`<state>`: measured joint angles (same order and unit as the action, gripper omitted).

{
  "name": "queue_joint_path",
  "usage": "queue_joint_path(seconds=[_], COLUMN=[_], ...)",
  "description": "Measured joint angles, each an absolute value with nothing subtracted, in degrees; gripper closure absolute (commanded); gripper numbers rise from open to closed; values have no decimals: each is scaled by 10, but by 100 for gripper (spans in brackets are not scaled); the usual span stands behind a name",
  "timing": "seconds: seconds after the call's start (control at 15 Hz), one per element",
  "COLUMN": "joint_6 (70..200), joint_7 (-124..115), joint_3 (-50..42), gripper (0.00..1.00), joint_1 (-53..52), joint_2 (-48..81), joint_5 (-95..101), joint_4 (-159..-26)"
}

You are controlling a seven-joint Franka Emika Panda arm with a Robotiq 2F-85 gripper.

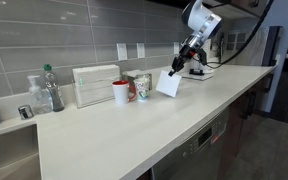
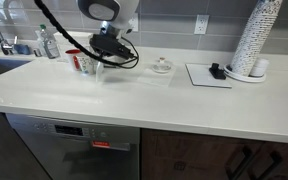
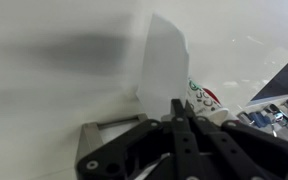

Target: Turn the left paper towel to the right

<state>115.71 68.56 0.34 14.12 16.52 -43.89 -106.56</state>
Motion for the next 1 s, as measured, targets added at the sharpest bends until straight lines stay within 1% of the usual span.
queue_joint_path(seconds=[0.13, 0.33, 0.6, 0.67, 0.73, 0.87, 1.0], joint_6=[1198, 1306, 1419, 1434, 1443, 1448, 1448], joint_7=[648, 604, 507, 475, 440, 370, 312], joint_3=[-6, -15, -24, -27, -30, -39, -47], gripper=[100, 100, 100, 74, 72, 60, 44], joint_1=[136, 123, 102, 96, 90, 77, 67], joint_2=[197, 236, 263, 266, 268, 268, 268], joint_5=[-437, -422, -321, -282, -238, -147, -67], joint_4=[-1065, -1065, -1065, -1065, -1065, -1064, -1062])
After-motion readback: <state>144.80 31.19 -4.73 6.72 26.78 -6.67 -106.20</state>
